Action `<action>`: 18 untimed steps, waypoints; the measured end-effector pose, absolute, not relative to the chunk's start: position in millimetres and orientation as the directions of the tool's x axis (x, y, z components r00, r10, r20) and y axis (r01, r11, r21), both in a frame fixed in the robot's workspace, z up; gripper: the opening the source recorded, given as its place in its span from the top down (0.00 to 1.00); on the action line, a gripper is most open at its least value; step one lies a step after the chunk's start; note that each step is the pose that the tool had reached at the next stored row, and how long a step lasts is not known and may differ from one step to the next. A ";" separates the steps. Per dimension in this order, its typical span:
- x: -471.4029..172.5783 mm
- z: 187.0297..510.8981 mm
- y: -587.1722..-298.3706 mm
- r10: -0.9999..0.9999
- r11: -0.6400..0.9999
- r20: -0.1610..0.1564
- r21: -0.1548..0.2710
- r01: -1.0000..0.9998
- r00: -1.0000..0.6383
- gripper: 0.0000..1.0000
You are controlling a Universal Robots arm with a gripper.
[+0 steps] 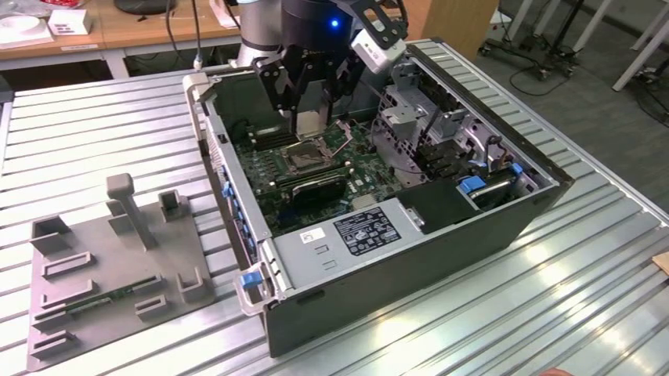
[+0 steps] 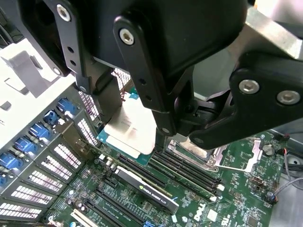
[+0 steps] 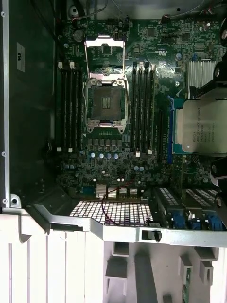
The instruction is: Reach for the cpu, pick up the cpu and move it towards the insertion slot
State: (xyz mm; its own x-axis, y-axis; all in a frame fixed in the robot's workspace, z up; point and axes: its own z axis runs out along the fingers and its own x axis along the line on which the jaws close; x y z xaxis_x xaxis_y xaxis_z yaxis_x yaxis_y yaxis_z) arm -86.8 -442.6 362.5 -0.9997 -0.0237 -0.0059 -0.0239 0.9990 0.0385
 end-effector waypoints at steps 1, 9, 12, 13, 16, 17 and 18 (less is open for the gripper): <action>-86.7 362.5 -442.6 -0.024 0.999 -0.006 0.039 -0.024 -1.000 0.47; -76.2 362.2 -442.6 -0.024 0.999 -0.006 0.038 -0.024 -1.000 0.47; -72.8 362.2 -442.7 -0.024 0.999 -0.006 0.039 -0.024 -1.000 0.47; -72.7 362.2 -442.7 -0.024 0.999 -0.006 0.039 -0.024 -1.000 0.47; -72.5 362.1 -442.6 -0.024 0.999 -0.006 0.039 -0.024 -1.000 0.47; -72.5 362.1 -442.6 -0.024 0.999 -0.006 0.039 -0.024 -1.000 0.47; -72.4 362.1 -442.4 -0.024 0.999 -0.006 0.039 -0.024 -1.000 0.47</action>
